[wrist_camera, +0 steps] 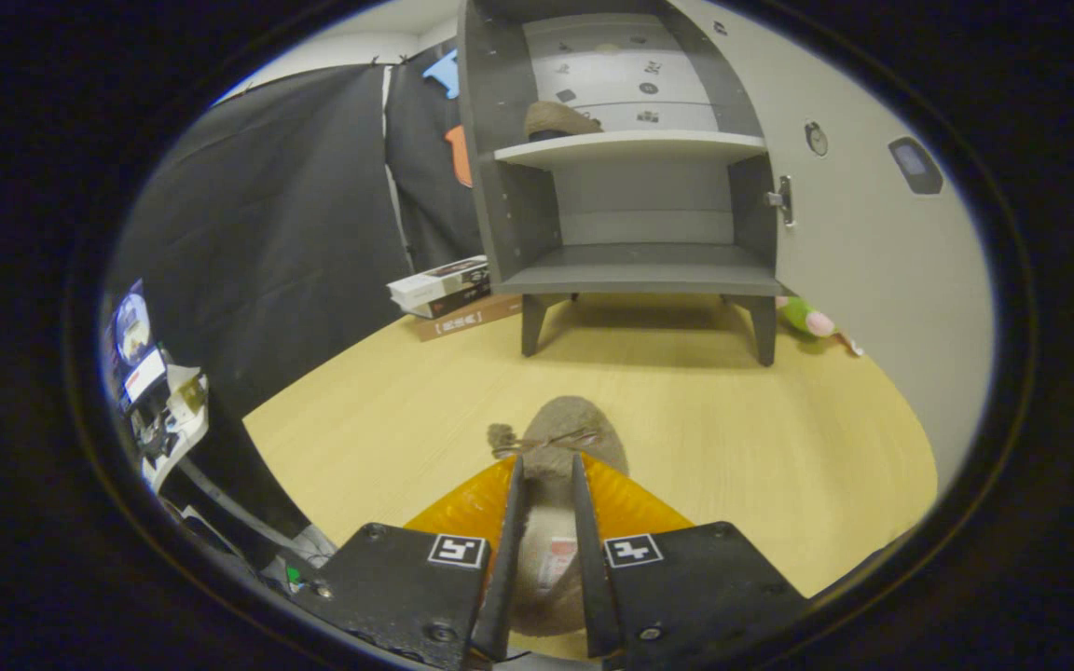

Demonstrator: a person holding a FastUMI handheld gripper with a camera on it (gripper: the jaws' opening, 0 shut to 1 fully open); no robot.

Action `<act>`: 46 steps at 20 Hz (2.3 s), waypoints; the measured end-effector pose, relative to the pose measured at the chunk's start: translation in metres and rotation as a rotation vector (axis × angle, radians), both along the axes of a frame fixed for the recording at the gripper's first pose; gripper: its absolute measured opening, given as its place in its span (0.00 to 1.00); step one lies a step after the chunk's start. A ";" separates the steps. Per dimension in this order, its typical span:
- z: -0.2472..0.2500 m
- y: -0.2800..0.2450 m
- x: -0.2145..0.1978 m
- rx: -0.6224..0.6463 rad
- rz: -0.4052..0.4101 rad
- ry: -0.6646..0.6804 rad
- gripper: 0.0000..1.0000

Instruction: Open the shoe cabinet door, grab the shoes and put them into the shoe cabinet, then close the shoe cabinet door.

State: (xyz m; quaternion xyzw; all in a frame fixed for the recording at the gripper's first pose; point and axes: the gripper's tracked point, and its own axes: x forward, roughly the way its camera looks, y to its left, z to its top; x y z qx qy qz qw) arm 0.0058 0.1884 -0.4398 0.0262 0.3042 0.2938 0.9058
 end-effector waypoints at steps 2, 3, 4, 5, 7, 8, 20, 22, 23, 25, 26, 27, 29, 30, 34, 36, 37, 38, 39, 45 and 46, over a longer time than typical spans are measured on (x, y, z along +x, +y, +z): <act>-0.008 0.009 -0.010 -0.010 0.030 0.022 0.34; -0.013 0.015 -0.013 -0.013 0.042 0.031 0.34; -0.018 0.020 -0.015 -0.023 0.051 0.047 0.34; -0.030 0.024 -0.015 -0.045 0.049 0.072 0.34; -0.046 0.026 -0.008 -0.099 0.034 0.099 0.34; -0.054 0.025 0.002 -0.110 -0.006 0.107 0.34; 0.023 0.015 0.012 0.113 -0.047 0.053 0.06; 0.052 0.012 0.016 0.122 -0.051 0.002 0.06; 0.070 0.010 0.020 0.123 -0.053 -0.033 0.06; 0.107 0.007 0.024 0.125 -0.060 -0.090 0.06; 0.123 0.006 0.026 0.125 -0.065 -0.109 0.06; 0.143 0.006 0.028 0.123 -0.061 -0.128 0.06; 0.184 0.004 0.030 0.134 -0.056 -0.167 0.06; 0.206 0.002 0.032 0.136 -0.058 -0.197 0.06; 0.296 -0.015 0.049 0.109 -0.111 -0.307 0.06; 0.338 -0.020 0.058 0.092 -0.130 -0.353 0.06; 0.360 -0.024 0.062 0.077 -0.140 -0.384 0.06; 0.382 -0.028 0.068 0.059 -0.158 -0.419 0.06; 0.401 -0.030 0.073 0.041 -0.174 -0.447 0.06; 0.483 -0.025 0.099 -0.013 -0.264 -0.518 0.06; 0.489 -0.023 0.108 -0.029 -0.271 -0.520 0.06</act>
